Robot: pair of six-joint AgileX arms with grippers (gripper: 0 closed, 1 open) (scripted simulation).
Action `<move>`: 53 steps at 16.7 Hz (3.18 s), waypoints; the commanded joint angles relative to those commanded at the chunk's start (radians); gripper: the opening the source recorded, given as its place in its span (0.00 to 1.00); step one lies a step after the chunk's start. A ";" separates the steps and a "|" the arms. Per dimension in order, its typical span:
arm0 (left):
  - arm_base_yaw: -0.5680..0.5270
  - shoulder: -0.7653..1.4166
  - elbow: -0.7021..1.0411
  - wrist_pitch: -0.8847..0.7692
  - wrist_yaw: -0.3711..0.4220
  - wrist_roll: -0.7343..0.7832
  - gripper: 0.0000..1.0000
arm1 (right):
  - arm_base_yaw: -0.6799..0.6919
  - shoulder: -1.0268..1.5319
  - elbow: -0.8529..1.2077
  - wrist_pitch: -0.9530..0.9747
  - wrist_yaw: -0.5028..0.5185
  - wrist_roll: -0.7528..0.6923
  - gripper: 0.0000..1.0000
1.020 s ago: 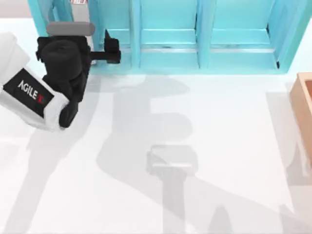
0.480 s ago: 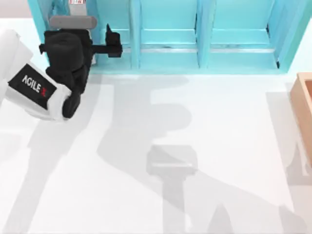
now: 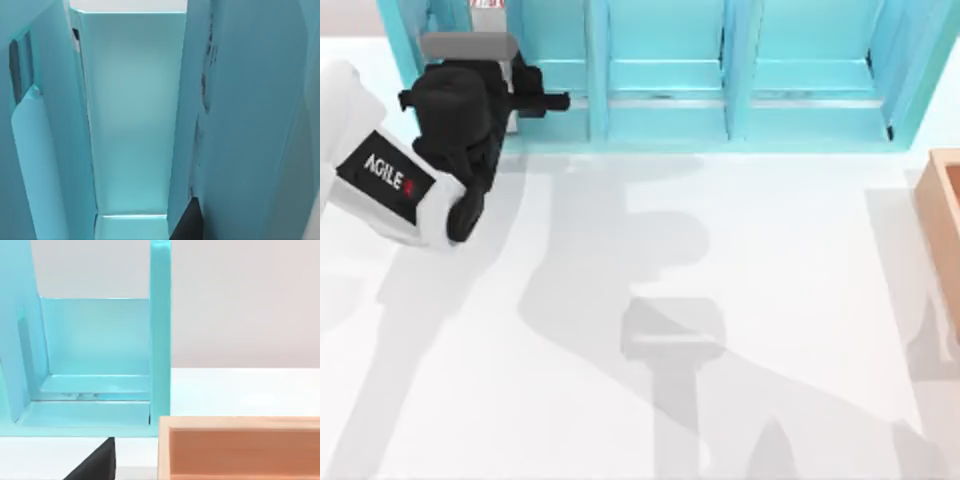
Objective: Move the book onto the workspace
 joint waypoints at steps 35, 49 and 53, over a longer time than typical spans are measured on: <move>-0.196 -1.150 -0.473 -0.679 -0.208 -0.017 0.00 | 0.000 0.000 0.000 0.000 0.000 0.000 1.00; -0.298 -0.926 -0.406 -0.787 -0.339 -0.562 0.00 | 0.000 0.000 0.000 0.000 0.000 0.000 1.00; -0.394 -0.763 -0.338 -0.879 -0.453 -1.029 0.00 | 0.000 0.000 0.000 0.000 0.000 0.000 1.00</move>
